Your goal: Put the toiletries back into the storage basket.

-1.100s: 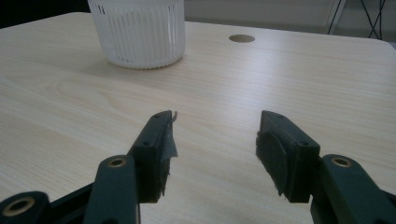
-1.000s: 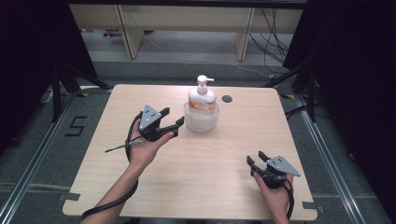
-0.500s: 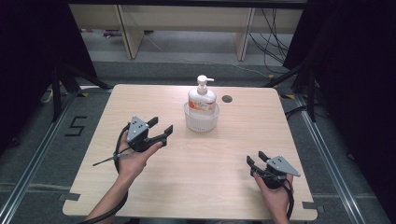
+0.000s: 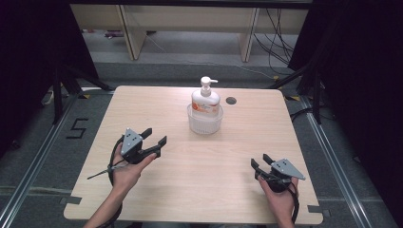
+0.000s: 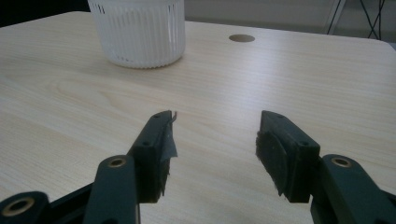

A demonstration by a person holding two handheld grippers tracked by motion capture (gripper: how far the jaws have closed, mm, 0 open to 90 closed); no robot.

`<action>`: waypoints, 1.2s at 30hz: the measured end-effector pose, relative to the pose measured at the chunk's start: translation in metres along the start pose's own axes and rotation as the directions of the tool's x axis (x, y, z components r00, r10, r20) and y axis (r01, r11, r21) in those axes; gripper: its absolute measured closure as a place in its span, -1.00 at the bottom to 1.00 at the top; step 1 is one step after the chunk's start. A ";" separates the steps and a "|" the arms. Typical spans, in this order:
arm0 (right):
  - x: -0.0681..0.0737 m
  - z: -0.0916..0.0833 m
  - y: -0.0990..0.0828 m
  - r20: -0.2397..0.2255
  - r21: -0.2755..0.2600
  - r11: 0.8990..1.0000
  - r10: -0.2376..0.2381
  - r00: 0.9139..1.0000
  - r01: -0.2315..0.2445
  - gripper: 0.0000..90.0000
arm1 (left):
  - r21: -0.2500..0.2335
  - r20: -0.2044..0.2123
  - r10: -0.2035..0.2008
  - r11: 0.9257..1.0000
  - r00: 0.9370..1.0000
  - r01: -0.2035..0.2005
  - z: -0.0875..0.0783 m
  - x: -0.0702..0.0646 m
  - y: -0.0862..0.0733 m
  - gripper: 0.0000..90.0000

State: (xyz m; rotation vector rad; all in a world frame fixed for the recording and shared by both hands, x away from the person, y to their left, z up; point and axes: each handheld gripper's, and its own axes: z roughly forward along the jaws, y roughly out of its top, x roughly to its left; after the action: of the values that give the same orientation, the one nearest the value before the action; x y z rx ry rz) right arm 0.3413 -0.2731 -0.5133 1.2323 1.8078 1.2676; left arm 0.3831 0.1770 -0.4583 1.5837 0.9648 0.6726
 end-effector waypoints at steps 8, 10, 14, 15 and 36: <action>0.002 0.000 0.000 0.007 -0.007 1.000 0.014 1.000 -0.014 0.02 | 0.035 -0.038 -0.012 0.999 0.999 0.013 -0.009 0.012 -0.024 -0.25; 0.000 0.000 0.000 0.012 -0.010 1.000 -0.014 1.000 0.014 0.02 | 0.041 -0.044 -0.013 0.999 0.999 0.015 -0.011 0.015 -0.030 -0.25; 0.000 0.000 0.000 0.015 -0.014 1.000 -0.018 1.000 0.018 0.02 | 0.040 -0.054 -0.022 0.999 0.998 0.024 -0.012 0.021 -0.042 -0.25; 0.000 0.000 0.000 0.013 -0.017 1.000 -0.017 1.000 0.018 0.02 | 0.040 -0.054 -0.022 0.999 0.998 0.024 -0.012 0.021 -0.042 -0.25; 0.001 0.000 0.001 -0.013 0.019 1.000 -0.012 1.000 0.012 0.02 | 0.011 -0.105 -0.025 1.000 0.994 0.027 -0.020 0.029 -0.069 -0.25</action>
State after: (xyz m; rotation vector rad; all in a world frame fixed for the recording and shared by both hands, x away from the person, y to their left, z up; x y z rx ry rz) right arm 0.3412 -0.2716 -0.5125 1.2245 1.8379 1.2575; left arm 0.3651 0.2162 -0.5224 1.5564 1.0670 0.7389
